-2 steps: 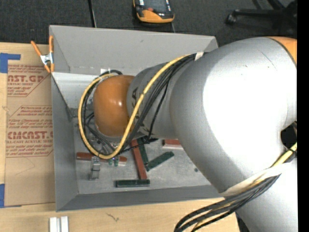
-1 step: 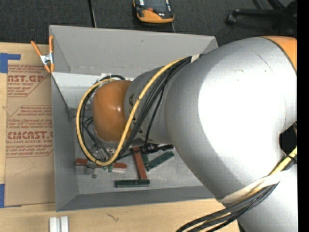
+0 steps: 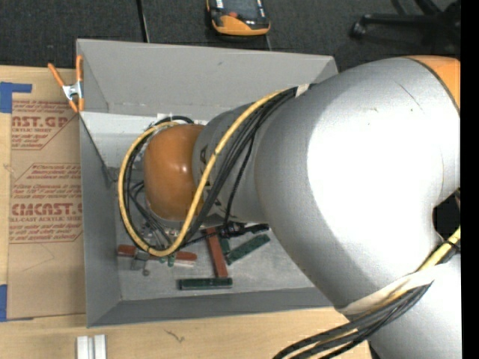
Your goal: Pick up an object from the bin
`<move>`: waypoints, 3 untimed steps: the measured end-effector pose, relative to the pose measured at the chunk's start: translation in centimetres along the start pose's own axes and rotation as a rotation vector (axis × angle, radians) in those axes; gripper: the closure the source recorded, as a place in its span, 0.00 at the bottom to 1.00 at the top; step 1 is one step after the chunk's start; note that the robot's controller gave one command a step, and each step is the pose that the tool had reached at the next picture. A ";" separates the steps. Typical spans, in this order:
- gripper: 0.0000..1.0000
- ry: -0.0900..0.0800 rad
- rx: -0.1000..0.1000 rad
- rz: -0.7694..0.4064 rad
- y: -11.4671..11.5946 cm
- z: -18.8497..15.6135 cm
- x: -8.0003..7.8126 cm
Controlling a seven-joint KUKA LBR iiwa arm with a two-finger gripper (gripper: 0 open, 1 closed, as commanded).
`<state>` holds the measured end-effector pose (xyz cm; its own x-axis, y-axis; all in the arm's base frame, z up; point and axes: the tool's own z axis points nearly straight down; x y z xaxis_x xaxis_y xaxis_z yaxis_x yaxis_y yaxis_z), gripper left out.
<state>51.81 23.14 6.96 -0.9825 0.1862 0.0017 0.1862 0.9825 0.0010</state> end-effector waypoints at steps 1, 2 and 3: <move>1.00 0.002 0.001 0.000 0.0 -0.2 0.1; 1.00 0.007 0.005 0.000 -0.2 -1.8 0.2; 1.00 0.003 0.003 0.000 -0.1 -3.9 0.1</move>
Offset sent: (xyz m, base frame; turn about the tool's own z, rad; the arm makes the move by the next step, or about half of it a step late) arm -0.0002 -0.0001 0.0724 0.0000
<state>51.67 23.06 10.84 -0.9825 0.1863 0.0051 0.1863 0.9825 -0.0017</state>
